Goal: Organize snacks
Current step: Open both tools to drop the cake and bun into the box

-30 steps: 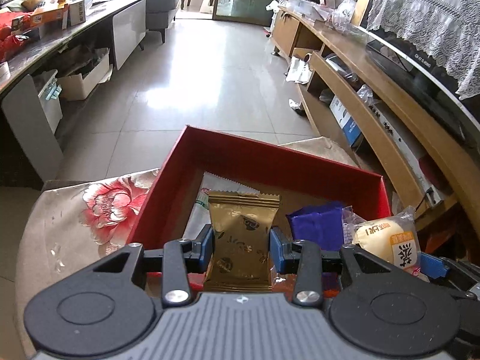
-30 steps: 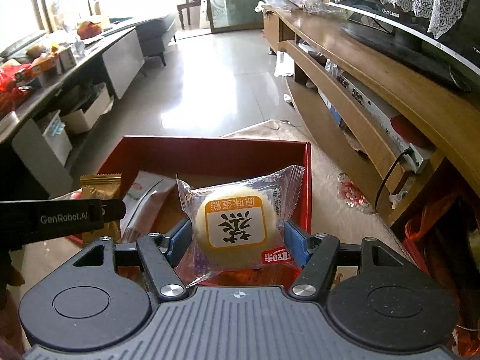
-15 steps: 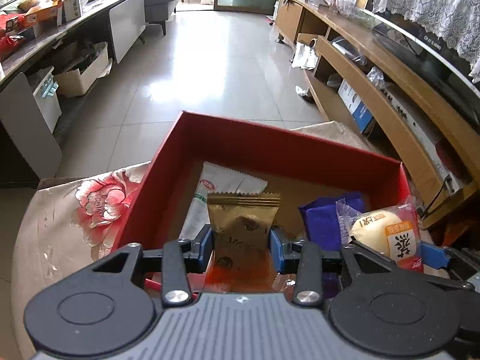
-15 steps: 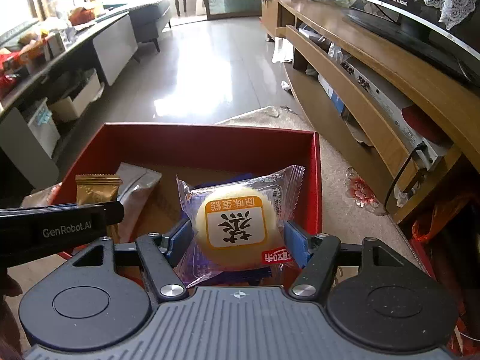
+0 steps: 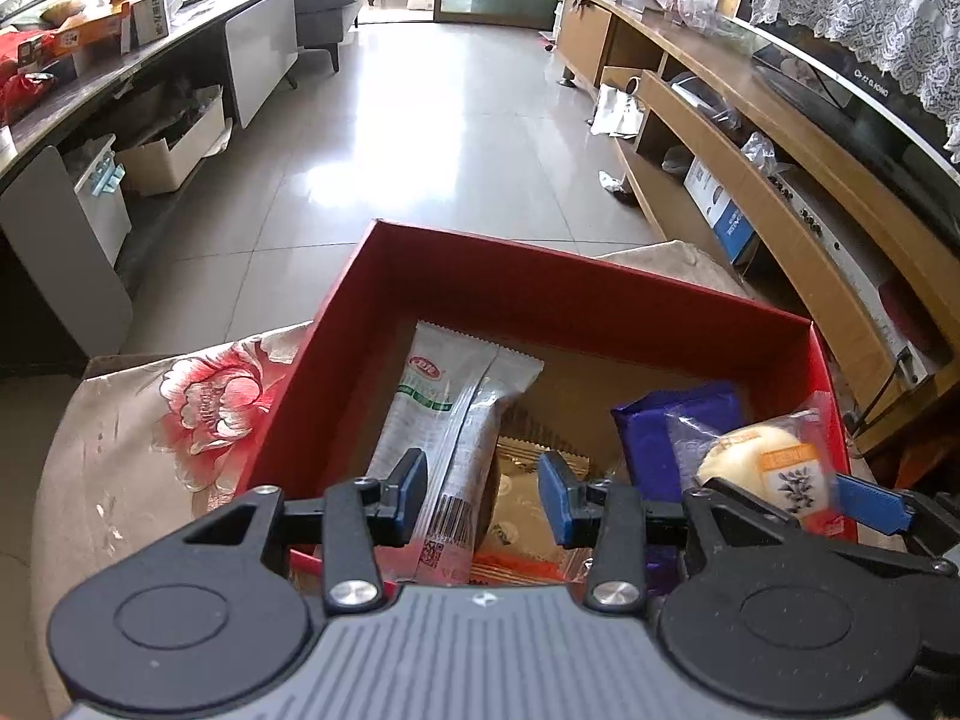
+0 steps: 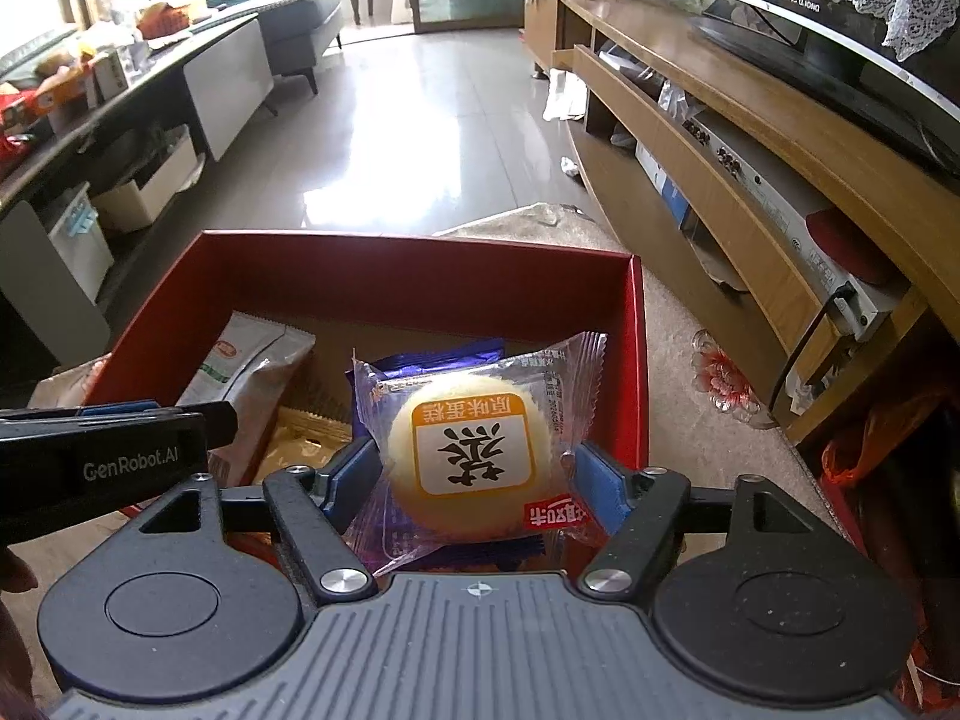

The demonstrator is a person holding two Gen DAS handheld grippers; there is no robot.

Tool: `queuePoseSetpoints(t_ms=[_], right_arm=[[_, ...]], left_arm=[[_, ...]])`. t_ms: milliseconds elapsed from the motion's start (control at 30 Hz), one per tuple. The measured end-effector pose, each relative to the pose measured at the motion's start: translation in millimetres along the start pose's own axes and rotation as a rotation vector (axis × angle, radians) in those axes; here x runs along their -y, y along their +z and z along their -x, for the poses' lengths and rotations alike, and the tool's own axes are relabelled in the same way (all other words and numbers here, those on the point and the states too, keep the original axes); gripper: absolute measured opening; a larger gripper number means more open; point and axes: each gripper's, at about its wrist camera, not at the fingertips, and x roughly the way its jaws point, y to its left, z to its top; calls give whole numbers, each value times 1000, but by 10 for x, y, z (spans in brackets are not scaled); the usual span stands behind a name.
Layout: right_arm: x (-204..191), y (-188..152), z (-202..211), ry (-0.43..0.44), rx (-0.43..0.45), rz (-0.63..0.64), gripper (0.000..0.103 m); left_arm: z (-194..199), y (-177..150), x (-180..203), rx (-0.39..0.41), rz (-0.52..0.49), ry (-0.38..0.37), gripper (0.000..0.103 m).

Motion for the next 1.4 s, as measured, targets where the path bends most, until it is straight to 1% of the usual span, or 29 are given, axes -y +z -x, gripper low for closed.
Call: queuePoseSetpoints(t_ms=[200,567,800,967,1100,1200,1400], right_arm=[[9,12,78,-6,29,-5,84],[-4,-8,196,-13,63,-5,85],[-11,-72,294,-20,73,23,85],[-65,-188,382,-28,64,80,85],[-112,-272,466,-16,59,91,86],[-174,-335,512,6,49,94,86],[-336,-514,611,32,28,124,86]], left_arm=[[67,0,-22,10,2,-1,45],[196,-12,-58,26,1,-7,50],[353,-115,-165,36,-49,-11,50],[461,-305,-354,-1,-64,-34,50],[517,-496,-507,-48,-28,-60,51],[499,-652,-537,-91,-23,-77,51],[428,-802,-602,-157,22,-99,52]])
